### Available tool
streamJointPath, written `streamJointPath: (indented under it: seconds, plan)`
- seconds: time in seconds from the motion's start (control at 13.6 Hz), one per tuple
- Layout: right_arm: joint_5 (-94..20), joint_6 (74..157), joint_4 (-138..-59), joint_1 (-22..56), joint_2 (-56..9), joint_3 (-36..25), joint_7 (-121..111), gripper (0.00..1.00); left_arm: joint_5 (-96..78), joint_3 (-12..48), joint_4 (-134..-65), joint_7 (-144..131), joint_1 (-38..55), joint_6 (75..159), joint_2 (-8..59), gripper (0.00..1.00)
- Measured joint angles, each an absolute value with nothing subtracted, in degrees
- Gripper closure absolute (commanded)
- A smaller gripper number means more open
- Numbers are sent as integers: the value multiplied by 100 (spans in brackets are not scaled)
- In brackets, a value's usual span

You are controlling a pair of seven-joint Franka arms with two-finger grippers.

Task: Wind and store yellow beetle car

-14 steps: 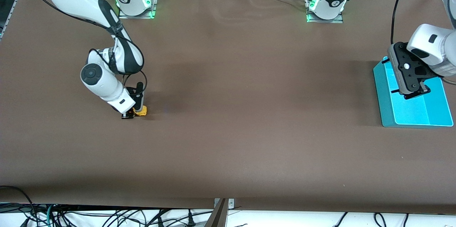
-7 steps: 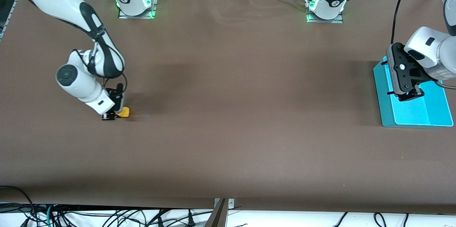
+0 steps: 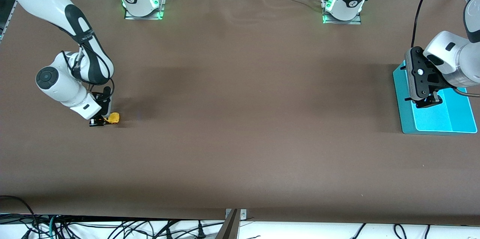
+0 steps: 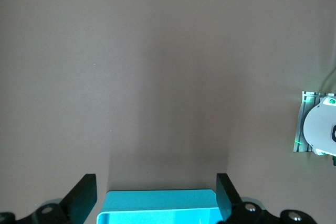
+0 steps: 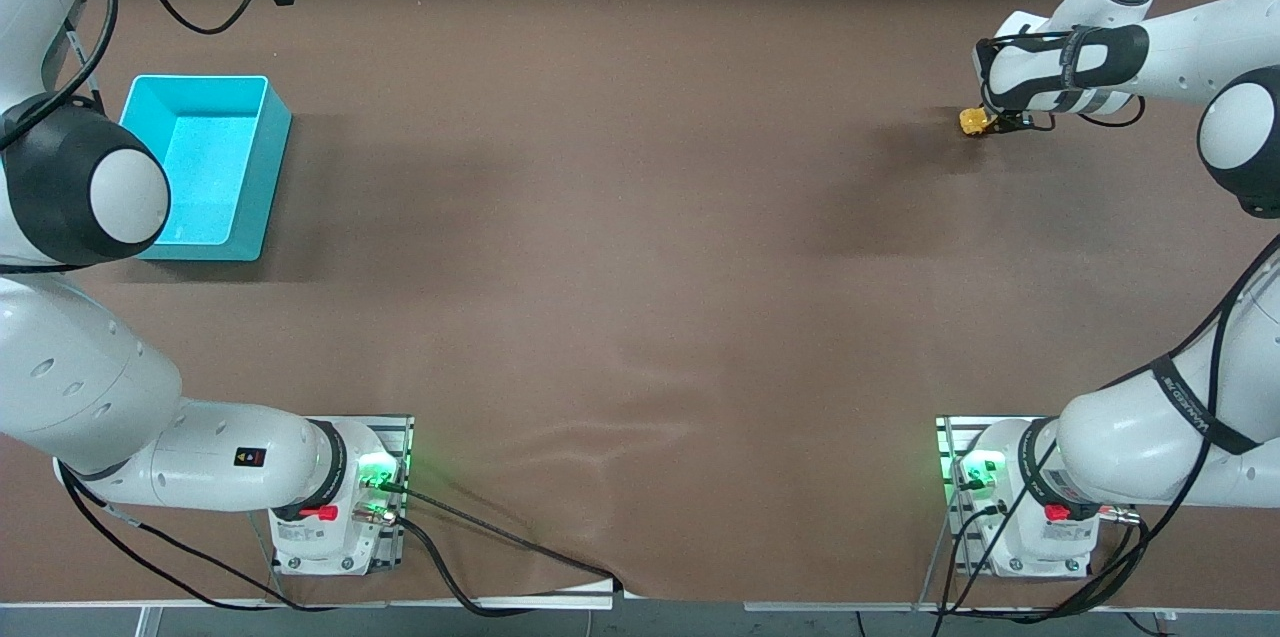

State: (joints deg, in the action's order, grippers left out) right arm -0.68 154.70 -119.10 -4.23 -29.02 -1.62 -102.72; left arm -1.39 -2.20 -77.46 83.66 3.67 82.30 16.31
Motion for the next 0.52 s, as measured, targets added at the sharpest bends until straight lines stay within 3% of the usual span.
streamJointPath:
  seconds: [0.15, 0.22, 0.29, 0.52]
  plan:
    - [-94, 15472, -11910, -441, -2902, -147, -10282, 61, -138, -220, -7746, 8368, 367, 8230, 1631, 0]
    - [-132, 15470, -11909, -443, -2903, -139, -10282, 38, -138, -220, -7746, 8369, 366, 8230, 1631, 0]
    - [-204, 15450, -11905, -447, -2901, -121, -10287, 1, -138, -221, -7746, 8369, 364, 8230, 1631, 0]
    - [-467, 15206, -11859, -451, -2926, -24, -10332, 0, -138, -224, -7746, 8372, 353, 8230, 1632, 0]
